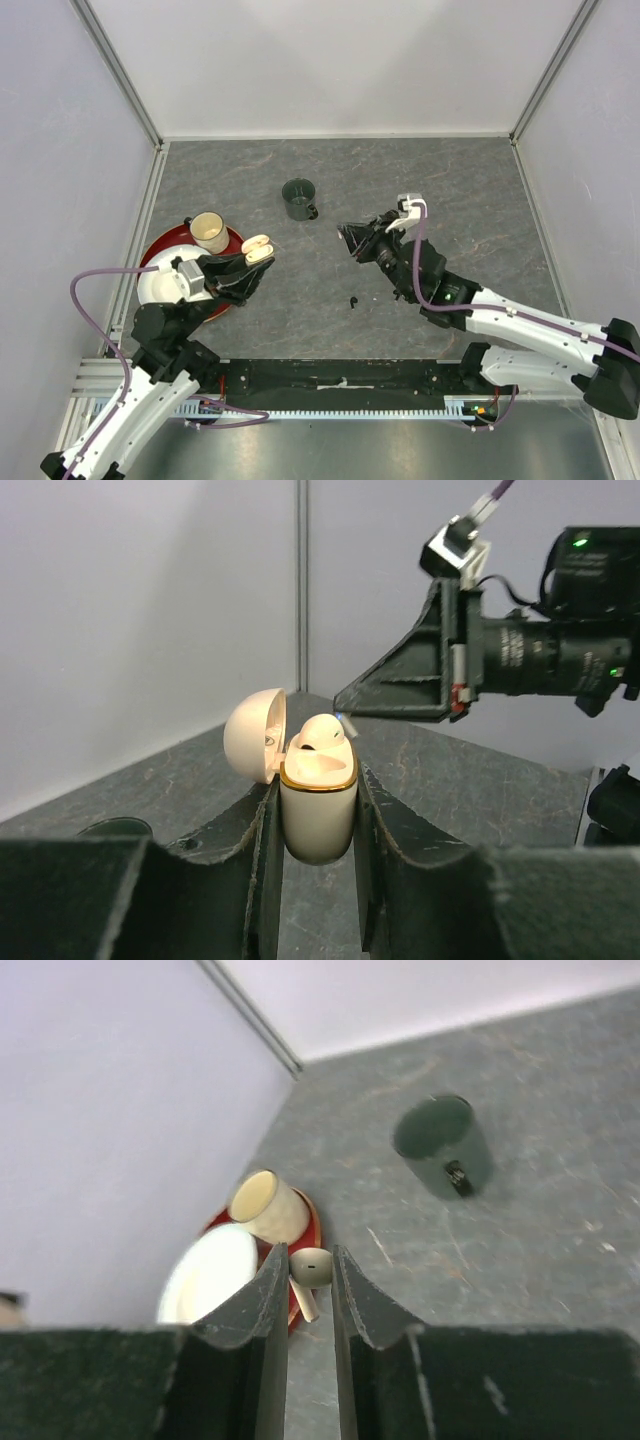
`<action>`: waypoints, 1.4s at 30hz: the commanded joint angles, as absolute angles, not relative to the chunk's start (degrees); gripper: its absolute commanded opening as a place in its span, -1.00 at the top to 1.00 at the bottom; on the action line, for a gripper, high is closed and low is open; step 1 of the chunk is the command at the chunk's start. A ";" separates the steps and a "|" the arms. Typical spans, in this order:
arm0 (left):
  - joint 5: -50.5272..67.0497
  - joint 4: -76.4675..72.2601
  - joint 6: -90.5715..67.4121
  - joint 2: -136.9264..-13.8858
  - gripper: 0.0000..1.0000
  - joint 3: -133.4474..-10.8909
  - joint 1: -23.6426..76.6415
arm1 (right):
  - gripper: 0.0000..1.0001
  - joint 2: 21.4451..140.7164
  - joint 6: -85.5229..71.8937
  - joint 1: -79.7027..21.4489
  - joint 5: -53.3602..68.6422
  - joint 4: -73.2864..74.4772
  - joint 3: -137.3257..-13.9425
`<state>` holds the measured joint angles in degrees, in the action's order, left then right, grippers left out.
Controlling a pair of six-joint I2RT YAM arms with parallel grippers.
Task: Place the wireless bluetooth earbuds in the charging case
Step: Pick up the earbud from the center of the board, then place the earbud in the charging case.
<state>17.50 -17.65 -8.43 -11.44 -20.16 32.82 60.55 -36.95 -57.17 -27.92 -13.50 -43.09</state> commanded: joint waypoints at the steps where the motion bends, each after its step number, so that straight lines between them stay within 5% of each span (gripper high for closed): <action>1: 16.35 -23.29 -10.98 -13.01 0.95 -19.25 32.61 | 1.00 57.22 -26.04 -63.43 -33.30 -31.71 -40.96; 17: 18.54 -30.32 -12.83 -16.70 0.95 -16.97 32.61 | 1.00 68.63 3.24 -81.21 -30.68 -72.31 -41.48; 42: 23.73 -40.17 -16.44 -21.18 0.95 -15.12 32.61 | 1.00 80.24 -3.25 -81.65 -29.53 -77.61 -47.81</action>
<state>22.59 -35.62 -14.76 -20.80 -14.57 32.82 79.09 -1.48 -81.54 -30.26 -74.41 -45.12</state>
